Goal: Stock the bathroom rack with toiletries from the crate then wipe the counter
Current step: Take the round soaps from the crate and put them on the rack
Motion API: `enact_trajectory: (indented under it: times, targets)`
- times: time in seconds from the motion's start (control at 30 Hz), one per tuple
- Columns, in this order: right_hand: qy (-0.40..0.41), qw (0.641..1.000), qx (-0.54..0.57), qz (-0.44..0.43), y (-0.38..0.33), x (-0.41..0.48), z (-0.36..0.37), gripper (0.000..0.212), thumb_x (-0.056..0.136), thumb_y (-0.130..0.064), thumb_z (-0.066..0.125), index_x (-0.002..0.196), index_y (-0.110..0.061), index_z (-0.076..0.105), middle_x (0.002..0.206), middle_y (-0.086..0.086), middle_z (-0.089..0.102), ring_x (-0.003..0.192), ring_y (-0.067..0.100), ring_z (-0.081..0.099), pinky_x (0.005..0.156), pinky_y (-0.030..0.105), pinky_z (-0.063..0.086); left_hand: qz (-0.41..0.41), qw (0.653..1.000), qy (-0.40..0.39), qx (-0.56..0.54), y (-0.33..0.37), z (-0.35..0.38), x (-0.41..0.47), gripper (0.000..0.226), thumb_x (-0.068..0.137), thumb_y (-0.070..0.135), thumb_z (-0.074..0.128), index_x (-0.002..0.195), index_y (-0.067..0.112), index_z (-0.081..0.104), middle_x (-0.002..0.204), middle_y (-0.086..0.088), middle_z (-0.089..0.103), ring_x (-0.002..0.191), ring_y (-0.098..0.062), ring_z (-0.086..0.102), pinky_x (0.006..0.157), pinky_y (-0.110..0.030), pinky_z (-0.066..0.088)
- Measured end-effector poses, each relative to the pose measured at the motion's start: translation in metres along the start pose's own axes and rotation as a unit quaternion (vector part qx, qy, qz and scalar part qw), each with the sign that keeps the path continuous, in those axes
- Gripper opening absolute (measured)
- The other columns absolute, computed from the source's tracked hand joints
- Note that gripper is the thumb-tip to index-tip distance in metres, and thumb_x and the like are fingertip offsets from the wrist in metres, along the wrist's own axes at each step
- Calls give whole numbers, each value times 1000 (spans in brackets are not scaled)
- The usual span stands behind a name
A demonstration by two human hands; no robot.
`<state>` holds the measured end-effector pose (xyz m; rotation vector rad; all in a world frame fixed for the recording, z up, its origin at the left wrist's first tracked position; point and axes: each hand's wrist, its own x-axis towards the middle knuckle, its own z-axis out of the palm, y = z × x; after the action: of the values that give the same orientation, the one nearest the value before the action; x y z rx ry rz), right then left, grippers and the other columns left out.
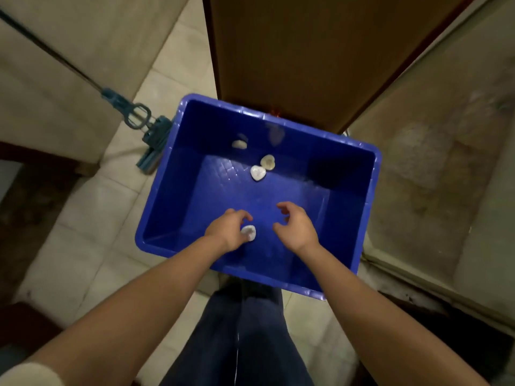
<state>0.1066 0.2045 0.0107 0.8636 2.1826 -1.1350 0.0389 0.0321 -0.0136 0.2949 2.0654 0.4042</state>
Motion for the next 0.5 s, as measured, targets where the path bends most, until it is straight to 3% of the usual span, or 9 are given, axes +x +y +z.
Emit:
enact_trajectory:
  times: [0.17, 0.33, 0.5]
  targets:
    - [-22, 1000, -2, 14, 10, 38, 15, 48, 88, -15, 60, 134, -21, 51, 135, 2, 49, 108, 18, 57, 89, 39, 52, 33, 994, -50, 87, -5, 16, 38, 36, 93, 30, 56, 128, 30, 54, 127, -5, 44, 108, -28, 55, 86, -35, 46]
    - [-32, 999, 9, 18, 22, 57, 29, 47, 87, -12, 60, 132, -20, 52, 133, 3, 50, 112, 16, 57, 93, 33, 49, 69, 981, -77, 161, -6, 28, 57, 38, 92, 23, 55, 130, 32, 53, 124, -5, 41, 109, -27, 50, 74, -28, 33]
    - [-24, 998, 49, 28, 30, 71, 39, 45, 85, -7, 57, 129, -17, 55, 129, 5, 55, 100, 14, 56, 94, 31, 48, 149, 941, -66, 295, -2, 35, 68, 33, 91, 18, 54, 124, 22, 56, 123, -9, 42, 111, -29, 46, 76, -38, 44]
